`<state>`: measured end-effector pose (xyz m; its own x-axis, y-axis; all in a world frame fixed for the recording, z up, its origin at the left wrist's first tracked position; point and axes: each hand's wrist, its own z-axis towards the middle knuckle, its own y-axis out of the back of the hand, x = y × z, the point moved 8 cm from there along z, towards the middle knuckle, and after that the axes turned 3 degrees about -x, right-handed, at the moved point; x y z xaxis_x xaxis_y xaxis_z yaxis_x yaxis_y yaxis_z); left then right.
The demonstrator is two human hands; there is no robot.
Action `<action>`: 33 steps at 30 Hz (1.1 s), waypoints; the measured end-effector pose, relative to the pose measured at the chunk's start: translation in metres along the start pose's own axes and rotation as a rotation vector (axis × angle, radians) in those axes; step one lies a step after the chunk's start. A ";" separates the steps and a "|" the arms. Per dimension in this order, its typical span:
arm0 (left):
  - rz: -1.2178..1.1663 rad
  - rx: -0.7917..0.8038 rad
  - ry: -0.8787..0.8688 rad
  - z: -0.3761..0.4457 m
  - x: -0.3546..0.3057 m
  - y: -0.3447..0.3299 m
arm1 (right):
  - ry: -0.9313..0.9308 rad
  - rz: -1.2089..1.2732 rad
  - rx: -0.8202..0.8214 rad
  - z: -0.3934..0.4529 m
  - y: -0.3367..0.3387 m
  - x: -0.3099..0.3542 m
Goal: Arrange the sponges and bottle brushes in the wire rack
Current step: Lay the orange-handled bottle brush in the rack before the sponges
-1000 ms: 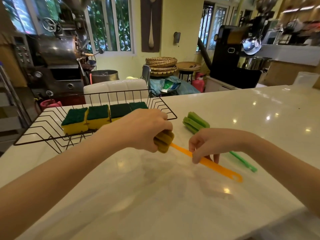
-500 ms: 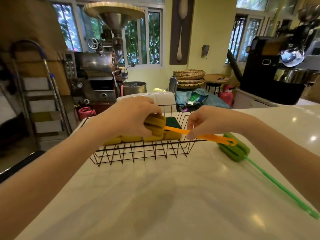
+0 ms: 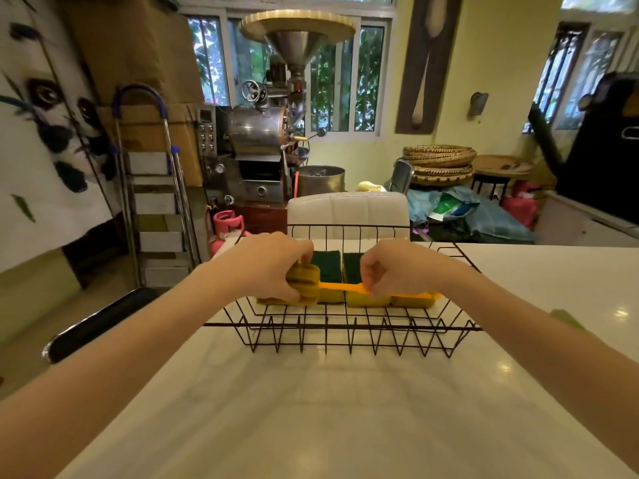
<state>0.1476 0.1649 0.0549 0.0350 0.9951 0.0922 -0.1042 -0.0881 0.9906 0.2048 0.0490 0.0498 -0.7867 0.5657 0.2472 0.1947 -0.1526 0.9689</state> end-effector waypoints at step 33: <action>-0.051 0.133 0.062 -0.002 0.005 -0.032 | -0.062 -0.014 0.166 0.012 -0.049 -0.002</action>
<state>0.1489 0.1724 0.0238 -0.0245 0.9989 0.0393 0.0288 -0.0386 0.9988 0.2043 0.0653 0.0020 -0.7534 0.6163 0.2292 0.2824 -0.0115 0.9592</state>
